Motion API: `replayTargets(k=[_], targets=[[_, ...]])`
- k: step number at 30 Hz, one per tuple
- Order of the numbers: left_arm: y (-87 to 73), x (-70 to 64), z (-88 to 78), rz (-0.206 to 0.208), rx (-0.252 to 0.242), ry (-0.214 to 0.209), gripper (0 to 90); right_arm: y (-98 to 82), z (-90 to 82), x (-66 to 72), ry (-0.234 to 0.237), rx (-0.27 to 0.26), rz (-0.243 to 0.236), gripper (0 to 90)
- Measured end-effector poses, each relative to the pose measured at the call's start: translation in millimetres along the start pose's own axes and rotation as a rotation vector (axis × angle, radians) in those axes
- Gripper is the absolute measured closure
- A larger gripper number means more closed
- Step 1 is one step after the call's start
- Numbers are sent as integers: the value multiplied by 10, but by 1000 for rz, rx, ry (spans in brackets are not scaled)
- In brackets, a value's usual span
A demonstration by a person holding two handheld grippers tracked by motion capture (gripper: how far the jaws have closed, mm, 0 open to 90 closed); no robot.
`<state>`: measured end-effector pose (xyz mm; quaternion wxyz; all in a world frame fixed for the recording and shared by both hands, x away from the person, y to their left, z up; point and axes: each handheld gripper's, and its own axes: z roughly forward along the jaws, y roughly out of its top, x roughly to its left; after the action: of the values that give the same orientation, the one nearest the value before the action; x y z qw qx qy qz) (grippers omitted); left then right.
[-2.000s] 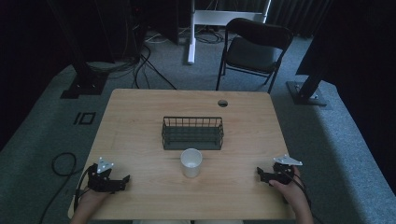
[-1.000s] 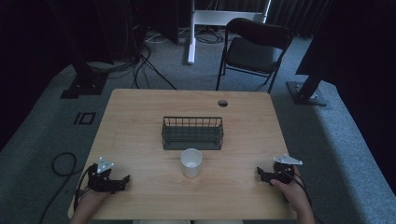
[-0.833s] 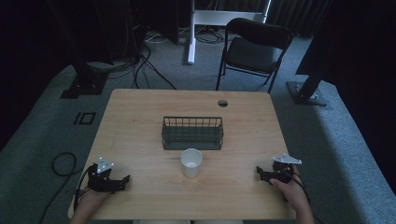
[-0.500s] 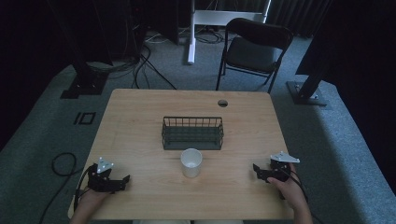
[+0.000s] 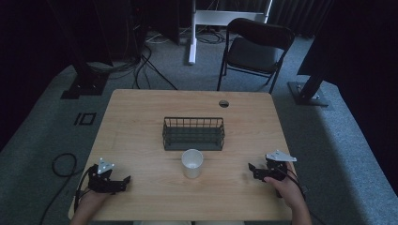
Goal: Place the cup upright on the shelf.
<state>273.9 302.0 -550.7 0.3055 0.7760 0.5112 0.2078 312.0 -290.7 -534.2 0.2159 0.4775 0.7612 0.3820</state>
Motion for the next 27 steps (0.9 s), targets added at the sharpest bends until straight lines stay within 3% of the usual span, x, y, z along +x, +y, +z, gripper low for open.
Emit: replayTargets(k=[8,27], targets=[[0,0,0,0,0,0,1,67,25,90,24,-9,-25,128],[0,1,0,0,0,0,1,203,98,423,143,-30,-82,128]])
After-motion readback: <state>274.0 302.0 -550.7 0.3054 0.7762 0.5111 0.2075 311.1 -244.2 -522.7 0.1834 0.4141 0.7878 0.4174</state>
